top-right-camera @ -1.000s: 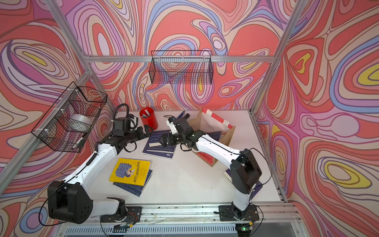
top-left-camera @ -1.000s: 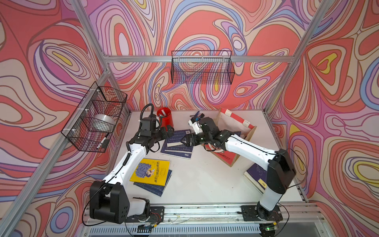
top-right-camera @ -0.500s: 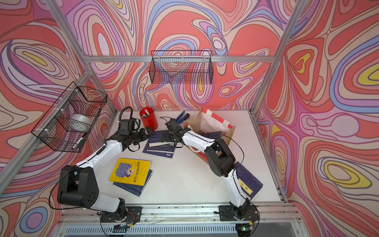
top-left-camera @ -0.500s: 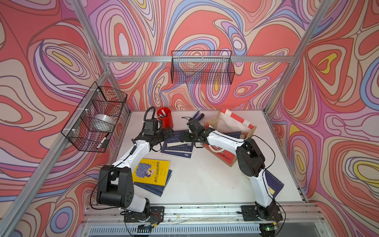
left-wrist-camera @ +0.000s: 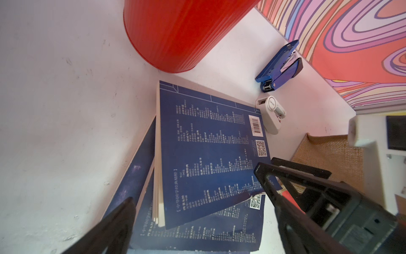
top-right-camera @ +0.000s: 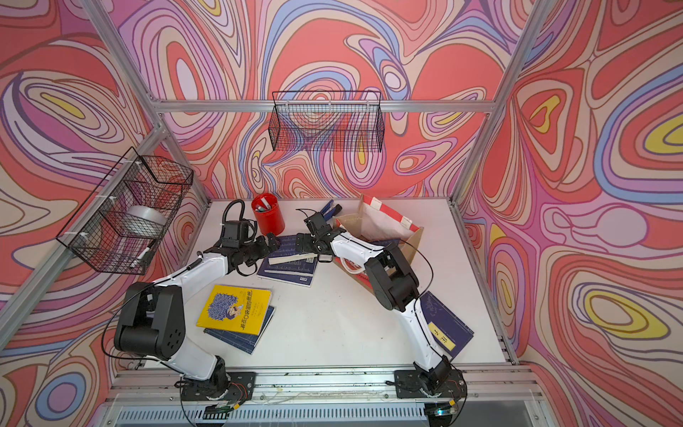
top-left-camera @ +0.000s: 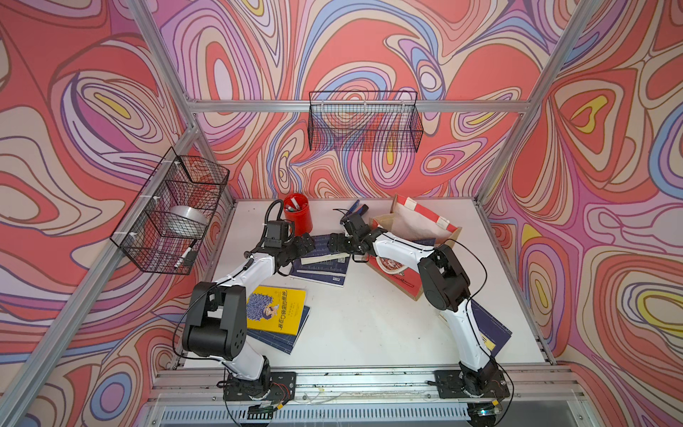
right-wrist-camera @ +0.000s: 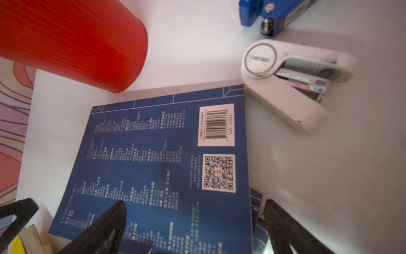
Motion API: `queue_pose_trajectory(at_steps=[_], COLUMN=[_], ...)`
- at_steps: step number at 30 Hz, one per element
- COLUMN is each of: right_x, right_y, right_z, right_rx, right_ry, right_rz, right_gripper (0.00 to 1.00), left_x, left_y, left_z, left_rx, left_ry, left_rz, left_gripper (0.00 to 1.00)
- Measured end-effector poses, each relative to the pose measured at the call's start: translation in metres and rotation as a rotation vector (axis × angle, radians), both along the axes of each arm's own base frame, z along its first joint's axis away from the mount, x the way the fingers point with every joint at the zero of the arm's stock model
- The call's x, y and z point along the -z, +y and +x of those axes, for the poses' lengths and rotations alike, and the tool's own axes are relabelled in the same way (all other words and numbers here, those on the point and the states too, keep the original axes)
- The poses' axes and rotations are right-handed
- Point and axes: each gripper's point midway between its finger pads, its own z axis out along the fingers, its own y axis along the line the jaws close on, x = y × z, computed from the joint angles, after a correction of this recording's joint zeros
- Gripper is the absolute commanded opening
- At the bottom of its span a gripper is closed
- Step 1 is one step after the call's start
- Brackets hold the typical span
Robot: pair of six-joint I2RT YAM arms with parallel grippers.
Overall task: Put the books into the canvas bag
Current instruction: Pick up the book from the book.
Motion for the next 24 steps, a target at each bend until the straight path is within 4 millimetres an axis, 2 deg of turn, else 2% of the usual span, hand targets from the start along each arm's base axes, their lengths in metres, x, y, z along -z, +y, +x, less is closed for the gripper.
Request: queue_pose_trajectory(at_steps=[7, 13, 24], right_x=[-0.002, 0.003, 0.004], right_y=[0.011, 0.016, 0.018], right_z=[0.002, 0.009, 0.013], right_rx=[-0.037, -0.041, -0.061], right_ry=[-0.004, -0.007, -0.022], right_rz=[0.059, 0.069, 0.097], right_gripper=[0.92, 0.93, 0.78], left_x=[0.014, 0.023, 0.026], left_y=[-0.004, -0.006, -0.002], left_z=[0.004, 0.007, 0.008], left_rx=[0.002, 0.001, -0.02], left_ry=[0.006, 0.018, 0.018], left_rz=[-0.03, -0.042, -0.035], left_gripper=[1.0, 1.0, 0.97])
